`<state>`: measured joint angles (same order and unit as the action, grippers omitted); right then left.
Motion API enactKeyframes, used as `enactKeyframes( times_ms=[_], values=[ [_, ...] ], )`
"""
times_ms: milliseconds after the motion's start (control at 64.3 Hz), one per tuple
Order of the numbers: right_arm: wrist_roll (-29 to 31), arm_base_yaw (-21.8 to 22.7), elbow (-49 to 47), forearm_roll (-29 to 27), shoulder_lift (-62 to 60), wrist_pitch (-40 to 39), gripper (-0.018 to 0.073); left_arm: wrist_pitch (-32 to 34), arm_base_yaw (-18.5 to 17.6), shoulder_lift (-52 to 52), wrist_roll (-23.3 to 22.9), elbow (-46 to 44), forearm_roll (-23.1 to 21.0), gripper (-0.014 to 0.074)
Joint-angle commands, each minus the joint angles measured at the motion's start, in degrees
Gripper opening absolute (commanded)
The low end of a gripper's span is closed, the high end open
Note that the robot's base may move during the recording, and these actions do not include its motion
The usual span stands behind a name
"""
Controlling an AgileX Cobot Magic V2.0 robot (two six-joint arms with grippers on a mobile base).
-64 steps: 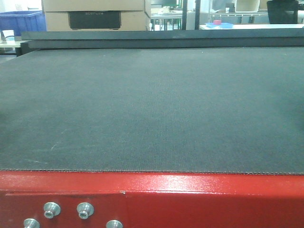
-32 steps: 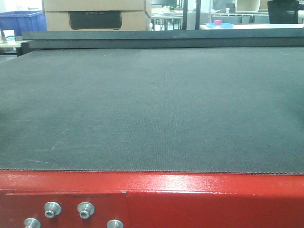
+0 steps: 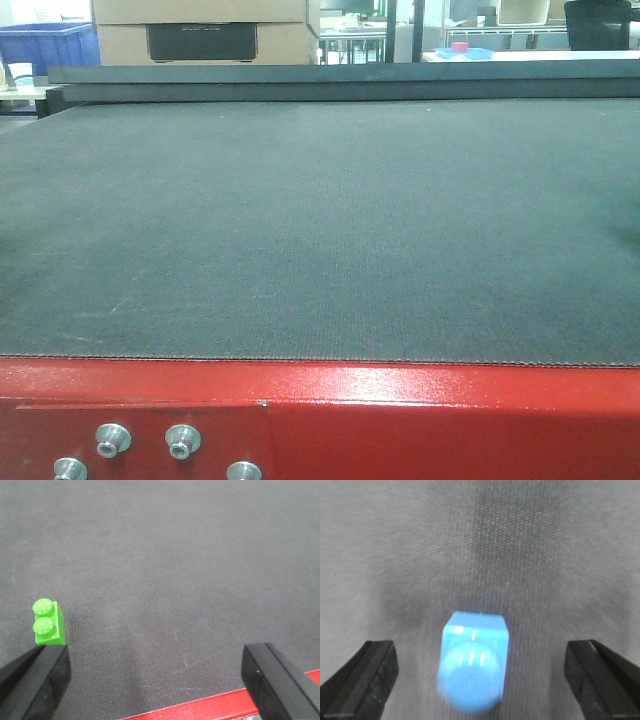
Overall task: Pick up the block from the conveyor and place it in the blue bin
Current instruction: 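Close the right gripper on the blue block and the left on the green block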
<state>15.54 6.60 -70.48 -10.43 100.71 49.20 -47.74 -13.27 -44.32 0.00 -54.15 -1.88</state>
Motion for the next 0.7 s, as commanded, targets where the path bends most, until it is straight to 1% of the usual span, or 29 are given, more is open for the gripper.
enactKeyframes(
  times_ms=[0,62,155,218,326,357,373,435,466,528,622,684],
  values=[
    [0.5,0.0,0.2,0.6,1.2,-1.9,0.0564,0.3,-0.5,0.1,-0.4,-0.4,0.0,0.0599],
    [0.5,0.0,0.3,0.6,1.7,-2.2,0.0528,0.3,-0.5,0.1,-0.4,-0.4,0.0,0.0599],
    [0.5,0.0,0.4,0.6,2.7,-2.3,0.0422,0.2,-0.5,0.1,-0.4,-0.4,0.0,0.0599],
    [0.5,0.0,0.4,0.6,2.9,-2.1,0.031,0.3,-0.5,0.1,-0.4,-0.4,0.0,0.0599],
    [0.5,0.0,0.4,0.6,2.4,-1.8,0.0066,0.4,-0.5,0.1,-0.4,-0.5,0.1,0.0599],
    [0.5,0.0,0.4,0.6,1.9,-1.7,0.0,-0.1,-0.5,0.1,-0.4,-0.8,0.2,0.0597],
    [0.5,0.0,0.4,0.6,1.7,-1.5,-0.0048,-0.5,-0.3,0.1,-0.4,-1.0,0.2,0.0595],
    [0.5,0.0,0.4,0.6,0.4,-1.3,-0.0171,-3.0,0.1,-0.8,-0.5,-2.2,1.0,0.0575],
    [0.5,0.0,0.4,0.6,-0.3,-1.3,-0.0162,-4.7,0.5,-1.7,-0.6,-3.3,1.9,0.0562],
    [0.5,0.0,0.4,-0.5,-2.3,-1.3,-0.0151,-7.8,1.8,-4.2,-0.6,-6.2,1.9,0.0545],
    [0.5,0.0,0.8,-3.2,-5.4,-1.3,-0.0151,-10.2,3.8,-8.4,-0.6,-10.5,2.4,0.0539],
    [0.5,-0.6,1.5,-3.7,-7.7,-1.4,-0.0151,-11.4,5.3,-11.2,-0.6,-13.2,2.6,0.0539]
  ],
)
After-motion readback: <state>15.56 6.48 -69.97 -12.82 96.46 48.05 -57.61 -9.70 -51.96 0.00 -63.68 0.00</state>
